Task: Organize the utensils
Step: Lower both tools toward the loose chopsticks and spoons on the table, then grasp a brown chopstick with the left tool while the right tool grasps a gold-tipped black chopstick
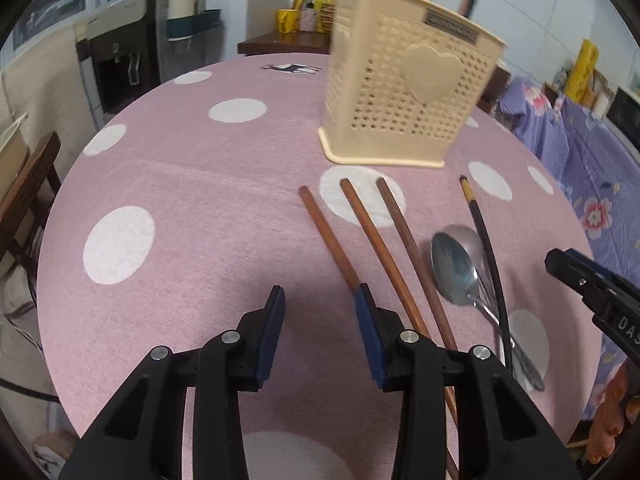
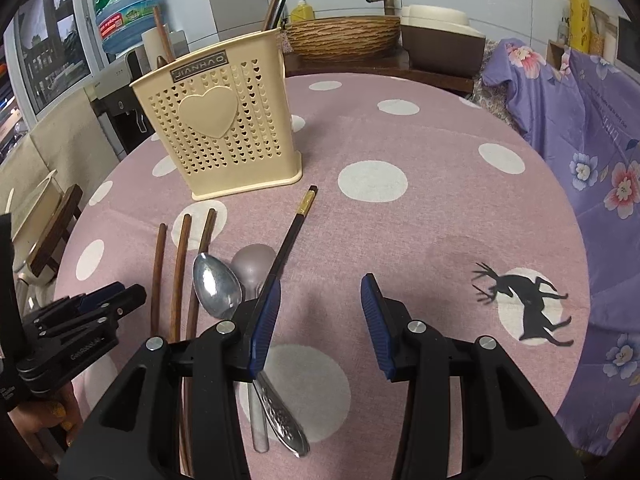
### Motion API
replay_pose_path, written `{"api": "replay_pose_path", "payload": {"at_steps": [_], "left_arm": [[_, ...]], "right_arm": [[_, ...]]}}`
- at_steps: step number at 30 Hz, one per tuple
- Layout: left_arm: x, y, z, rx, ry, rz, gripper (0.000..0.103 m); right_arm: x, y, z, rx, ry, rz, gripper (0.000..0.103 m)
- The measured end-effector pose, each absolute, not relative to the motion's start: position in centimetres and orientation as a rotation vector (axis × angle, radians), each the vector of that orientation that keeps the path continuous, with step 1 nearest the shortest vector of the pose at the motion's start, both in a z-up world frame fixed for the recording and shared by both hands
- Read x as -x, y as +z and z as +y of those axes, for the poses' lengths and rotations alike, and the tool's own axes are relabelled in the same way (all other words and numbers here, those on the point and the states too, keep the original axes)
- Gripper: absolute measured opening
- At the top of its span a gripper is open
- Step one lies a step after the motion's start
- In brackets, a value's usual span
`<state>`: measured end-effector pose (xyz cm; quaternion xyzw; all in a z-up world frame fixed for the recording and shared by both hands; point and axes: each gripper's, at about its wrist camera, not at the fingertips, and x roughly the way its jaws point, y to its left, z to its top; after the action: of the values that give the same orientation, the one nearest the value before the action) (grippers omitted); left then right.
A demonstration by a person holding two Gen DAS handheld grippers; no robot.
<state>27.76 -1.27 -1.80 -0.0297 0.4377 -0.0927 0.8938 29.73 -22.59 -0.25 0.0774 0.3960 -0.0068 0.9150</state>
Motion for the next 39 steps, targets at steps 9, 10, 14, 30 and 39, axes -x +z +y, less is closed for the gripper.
{"api": "replay_pose_path", "payload": {"at_steps": [9,10,14,30,39], "left_arm": [[-30.1,-1.1,-2.0,0.118,-0.191,0.908,0.037],[-30.4,-1.2,-2.2,0.117,-0.186,0.908,0.037],[-30.8,-1.7,-2.7,0.102,-0.158,0.913,0.037],[-33.2,-2.2,-4.0,0.05,-0.098,0.916,0.029],[-34.0,-2.3,-3.9,0.031,-0.077,0.91,0.011]], "right_arm": [[-35.4,-1.4,-22.9,-0.258,-0.034,0.89,0.032],[-35.8,-1.6,-22.8,-0.258,-0.039,0.892,0.032],[-37.4,-2.1,-22.3,-0.26,-0.065,0.91,0.03],[-40.0,-3.3,-19.7,-0.188,-0.138,0.949,0.009],[-41.0,-3.4,-19.5,-0.171,-0.159,0.941,0.008]]}}
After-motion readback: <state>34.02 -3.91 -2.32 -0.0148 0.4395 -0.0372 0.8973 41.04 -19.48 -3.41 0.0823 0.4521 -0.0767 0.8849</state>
